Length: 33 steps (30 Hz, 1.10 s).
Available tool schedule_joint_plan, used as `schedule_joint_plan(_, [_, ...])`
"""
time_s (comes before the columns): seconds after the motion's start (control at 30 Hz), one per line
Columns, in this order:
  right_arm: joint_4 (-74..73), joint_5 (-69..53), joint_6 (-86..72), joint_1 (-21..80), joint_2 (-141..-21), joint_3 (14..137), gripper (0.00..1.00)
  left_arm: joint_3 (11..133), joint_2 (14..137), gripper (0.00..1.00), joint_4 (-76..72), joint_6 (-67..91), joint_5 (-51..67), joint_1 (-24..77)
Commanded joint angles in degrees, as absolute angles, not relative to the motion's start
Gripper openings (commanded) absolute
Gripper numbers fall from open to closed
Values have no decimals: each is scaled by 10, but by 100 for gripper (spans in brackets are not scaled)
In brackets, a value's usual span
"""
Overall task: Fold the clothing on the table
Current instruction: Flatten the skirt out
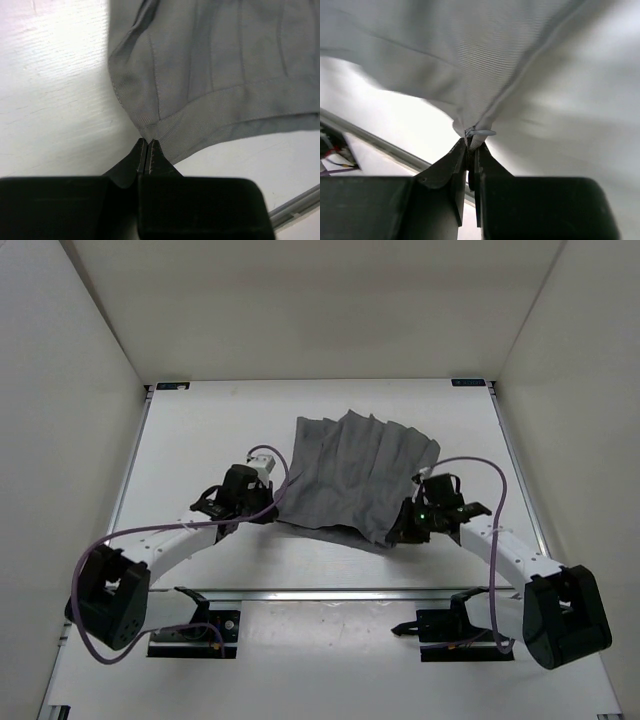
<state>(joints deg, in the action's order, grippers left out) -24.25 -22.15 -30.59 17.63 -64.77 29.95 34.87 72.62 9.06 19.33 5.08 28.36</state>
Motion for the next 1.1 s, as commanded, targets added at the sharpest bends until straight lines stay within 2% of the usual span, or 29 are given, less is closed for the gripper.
schedule_joint_plan(0.0, [-234,-230,-255,180,-653,416,0,382,644,0,108,155,32,291])
schedule_joint_plan(0.13, [-279,-201,-186,161,-656,568,0,442,568,0,94,122,1,262])
schedule_joint_plan(0.3, [-284,-165,-123,143,-673,805,0,599,572,0,62,57,-45,233])
schedule_joint_plan(0.5, [-262,-138,-81,146,-686,914,0,743,596,0,48,32,-54,248])
schedule_joint_plan(0.6, [-299,-104,-69,181,-663,917,0,759,564,0,70,16,-78,271])
schedule_joint_plan(0.7, [-322,-86,-80,210,-610,858,1,716,506,0,86,21,-98,276])
schedule_joint_plan(0.87, [-330,-187,-124,112,-529,705,0,589,391,0,120,58,-122,277])
schedule_joint_plan(0.97, [-337,-259,-128,70,-546,671,0,560,383,0,138,79,-131,275])
schedule_joint_plan(1.07, [-330,-198,-105,113,-584,675,0,553,420,0,119,77,-117,263])
